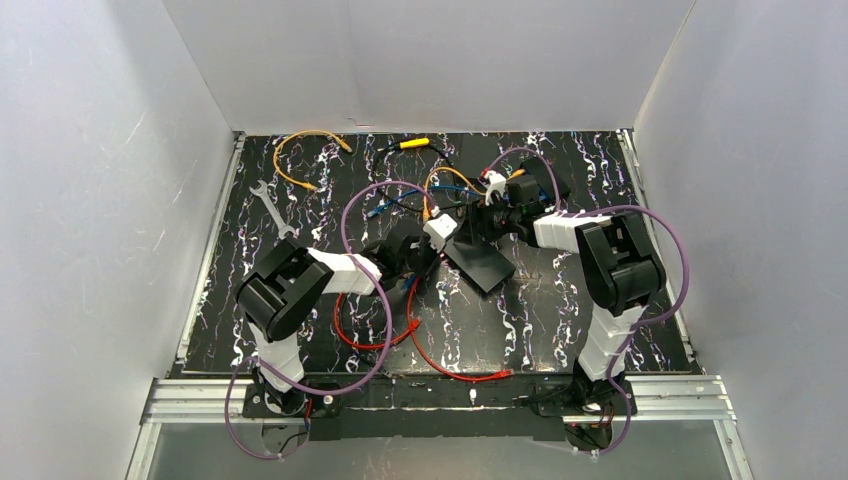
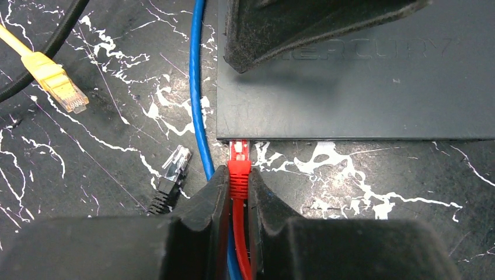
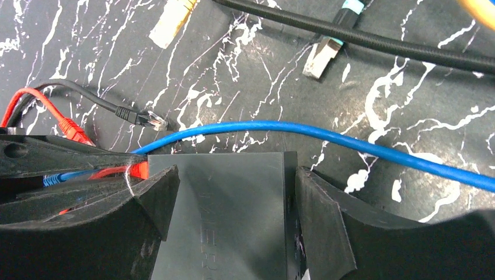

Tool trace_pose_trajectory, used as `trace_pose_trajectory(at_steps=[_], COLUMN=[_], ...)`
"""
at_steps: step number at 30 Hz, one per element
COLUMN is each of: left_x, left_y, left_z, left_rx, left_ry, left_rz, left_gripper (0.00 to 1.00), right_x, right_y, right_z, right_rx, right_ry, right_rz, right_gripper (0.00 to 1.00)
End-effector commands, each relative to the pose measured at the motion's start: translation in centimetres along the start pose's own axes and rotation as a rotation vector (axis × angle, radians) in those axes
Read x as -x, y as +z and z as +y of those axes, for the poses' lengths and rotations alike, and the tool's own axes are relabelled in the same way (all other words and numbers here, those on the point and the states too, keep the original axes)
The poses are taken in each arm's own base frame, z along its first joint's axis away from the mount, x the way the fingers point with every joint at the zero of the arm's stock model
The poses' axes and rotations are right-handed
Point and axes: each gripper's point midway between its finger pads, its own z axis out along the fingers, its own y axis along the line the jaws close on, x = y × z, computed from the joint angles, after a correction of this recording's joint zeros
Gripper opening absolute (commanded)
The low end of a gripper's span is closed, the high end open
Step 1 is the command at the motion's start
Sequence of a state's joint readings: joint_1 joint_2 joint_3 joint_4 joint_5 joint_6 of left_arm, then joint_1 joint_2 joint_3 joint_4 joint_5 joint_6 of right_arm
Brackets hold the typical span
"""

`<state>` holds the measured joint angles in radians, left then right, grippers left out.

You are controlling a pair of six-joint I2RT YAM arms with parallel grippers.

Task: Insert the plug into the switch port
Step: Insert the connector into the switch port.

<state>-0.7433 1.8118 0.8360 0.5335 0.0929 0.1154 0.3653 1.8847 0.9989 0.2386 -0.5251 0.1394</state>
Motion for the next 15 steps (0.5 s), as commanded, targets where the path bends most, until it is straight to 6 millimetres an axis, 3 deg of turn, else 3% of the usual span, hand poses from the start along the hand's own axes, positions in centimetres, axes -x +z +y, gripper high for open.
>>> trace_pose_trajectory(at_steps=[1,5,9,15], left_x=[7.6,8.2,8.5,6.1], left_y=[-0.6,-0.4,-0.4,-0.6], left_z=[-0.1,0.4,0.4,0.3], left_rx=[0.023,0.051,0.049,0.049], left_ry=[0.000,-0.016,-0.006,0.003], left_rz=[-0.263,-0.269,-0.258,-0.208], left_gripper=[0.00,0.00,0.00,0.00], right_x=[-6.1,-6.0,-6.0,-4.3], right_y=[-0.7,-0.7,-0.8,-1.7], right_z=[3.8,4.1,3.1,-0.1], right_rx=[0.060,0.087,0.042,-0.086], right_ry=[0.153,0.159,0.168,0.159], right_rz=[0.204,0.199,0.189,0.137], right_gripper=[0.80,0.80,0.81,0.84])
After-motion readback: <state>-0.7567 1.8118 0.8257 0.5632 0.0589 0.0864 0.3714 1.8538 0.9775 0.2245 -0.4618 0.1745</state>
